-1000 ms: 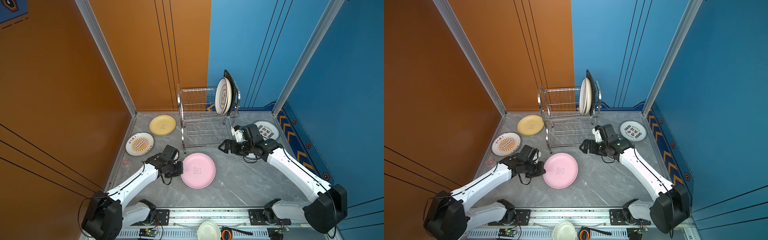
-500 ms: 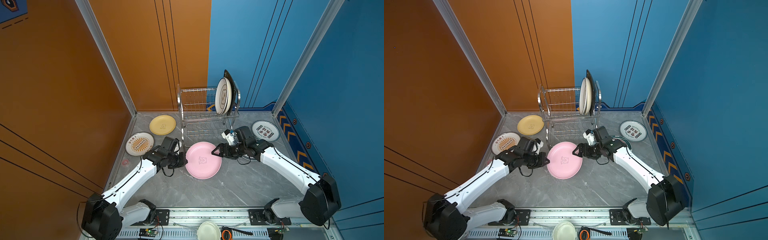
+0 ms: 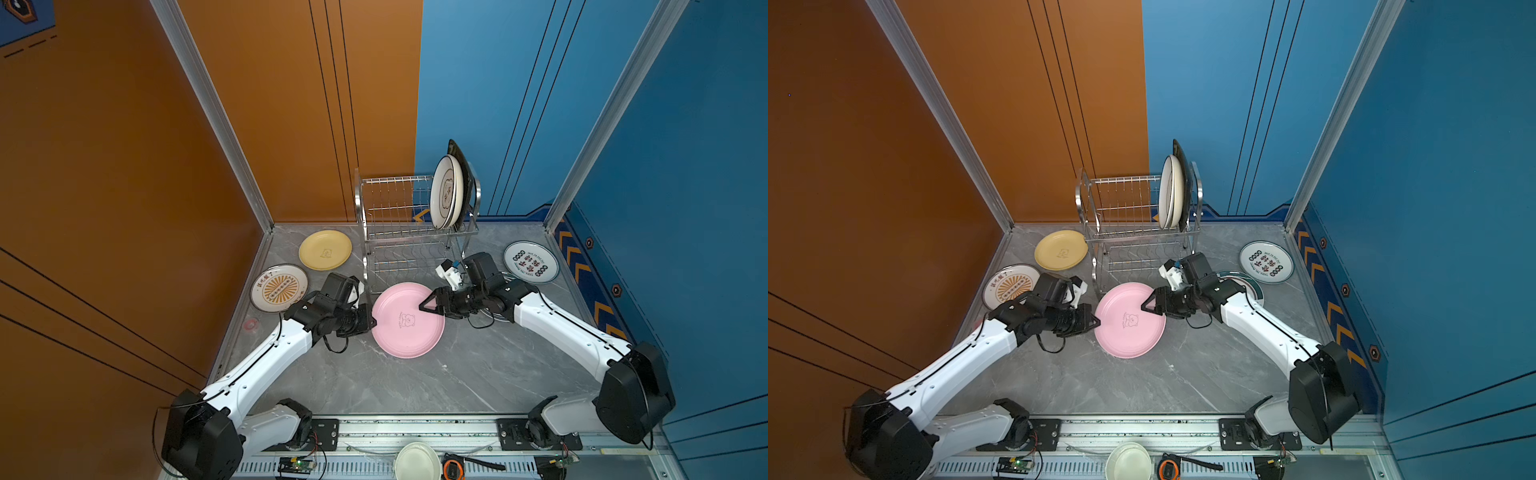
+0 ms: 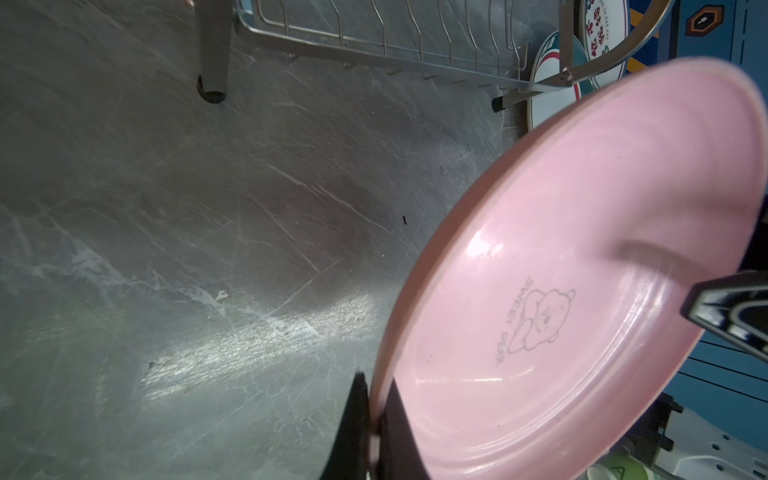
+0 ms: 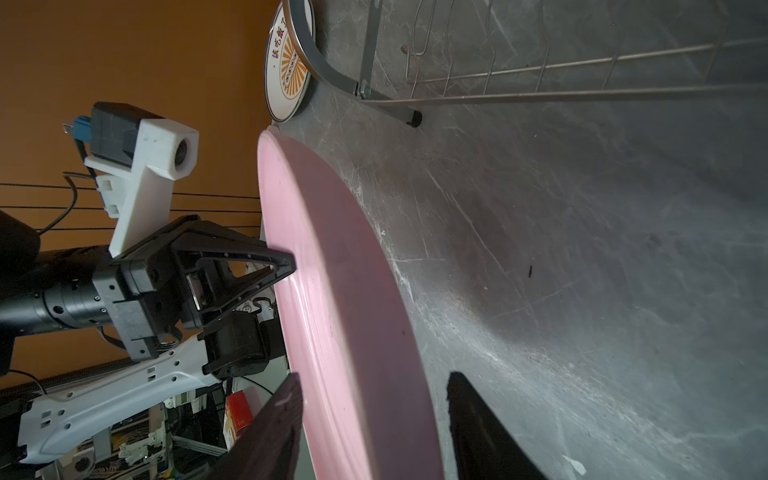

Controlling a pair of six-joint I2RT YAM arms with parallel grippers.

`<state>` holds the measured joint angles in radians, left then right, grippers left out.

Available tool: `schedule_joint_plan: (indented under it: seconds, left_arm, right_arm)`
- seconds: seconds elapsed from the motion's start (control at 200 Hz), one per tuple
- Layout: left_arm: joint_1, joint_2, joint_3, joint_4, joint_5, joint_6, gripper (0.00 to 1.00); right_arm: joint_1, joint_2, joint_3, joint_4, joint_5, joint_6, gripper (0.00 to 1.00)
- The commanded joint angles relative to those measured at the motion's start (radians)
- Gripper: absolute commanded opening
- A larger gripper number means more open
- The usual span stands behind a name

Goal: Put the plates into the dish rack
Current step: 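Tilt the pink plate upright and pinch its rim with the right gripper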

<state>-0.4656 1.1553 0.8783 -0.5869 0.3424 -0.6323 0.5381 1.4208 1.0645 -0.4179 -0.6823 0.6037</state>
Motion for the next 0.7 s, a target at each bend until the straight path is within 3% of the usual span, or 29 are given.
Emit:
schedule_joint_plan:
  seconds: [0.0,0.165,0.596,0.696]
  left_arm:
    - [0.004,-0.029,0.018,0.013,0.027,0.008,0.00]
    - [0.008,-0.036,0.013,0.013,0.030,0.006,0.00]
    - [0.044,-0.044,0.005,0.012,0.058,0.017,0.00]
    - [0.057,-0.052,0.002,0.013,0.062,0.018,0.13]
  right_arm:
    - [0.010,0.012,-0.009,0.037,-0.020,0.014,0.54]
    - [0.019,0.012,-0.010,0.051,-0.021,0.026,0.47]
    - [0.032,0.005,-0.018,0.072,-0.007,0.057,0.14]
    - [0.034,0.001,-0.017,0.071,0.004,0.060,0.11]
